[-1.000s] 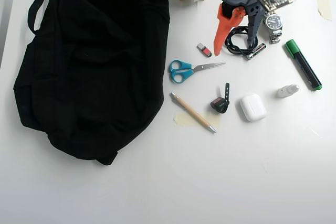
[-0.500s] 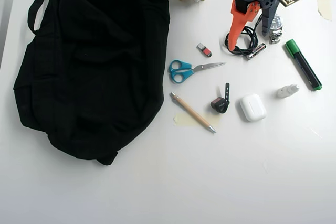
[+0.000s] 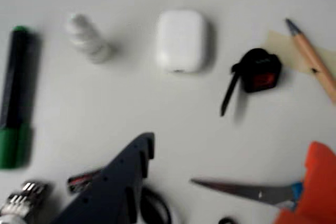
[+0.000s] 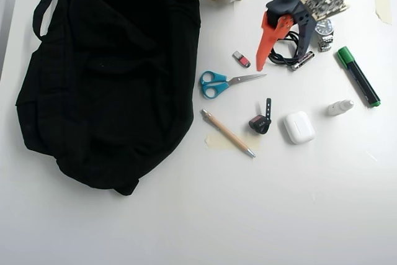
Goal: Put the black bike light into the black bag
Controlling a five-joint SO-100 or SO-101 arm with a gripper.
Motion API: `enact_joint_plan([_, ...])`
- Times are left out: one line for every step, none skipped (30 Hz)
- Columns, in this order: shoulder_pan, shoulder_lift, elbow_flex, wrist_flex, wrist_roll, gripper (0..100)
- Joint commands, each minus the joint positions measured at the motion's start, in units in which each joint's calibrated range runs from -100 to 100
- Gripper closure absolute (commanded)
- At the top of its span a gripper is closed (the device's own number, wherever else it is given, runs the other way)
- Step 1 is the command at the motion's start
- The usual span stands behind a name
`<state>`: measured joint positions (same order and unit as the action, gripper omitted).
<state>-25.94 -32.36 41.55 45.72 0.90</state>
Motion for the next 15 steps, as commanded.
enact_joint_plan([3.4,3.1,-0.1,-6.6,0.3,64])
enact_joint_plan([3.9,4.5,-0.2,-8.1,0.3,64])
enact_joint_plan([4.4,5.6,-0.4,-9.3,0.7,64])
enact_joint_plan([4.7,6.8,-0.9,-10.2,1.4,64])
enact_joint_plan([5.0,8.0,-1.2,-11.4,2.1,64])
enact_joint_plan([5.4,9.4,-1.7,-13.0,2.5,64])
enact_joint_plan([5.8,10.7,-2.3,-14.4,2.6,64])
enact_joint_plan([6.1,12.2,-2.9,-15.6,2.5,64])
enact_joint_plan([6.4,13.8,-3.6,-16.5,2.2,64])
enact_joint_plan([6.7,15.5,-4.6,-17.0,2.1,64])
enact_joint_plan([6.9,17.3,-5.8,-17.2,2.0,64])
enact_joint_plan([7.0,19.2,-7.2,-17.4,2.0,66])
enact_joint_plan([7.2,21.2,-9.2,-17.4,2.0,67])
enact_joint_plan([7.5,23.0,-11.4,-17.4,2.0,69])
enact_joint_plan([7.6,24.7,-13.8,-17.1,2.2,70])
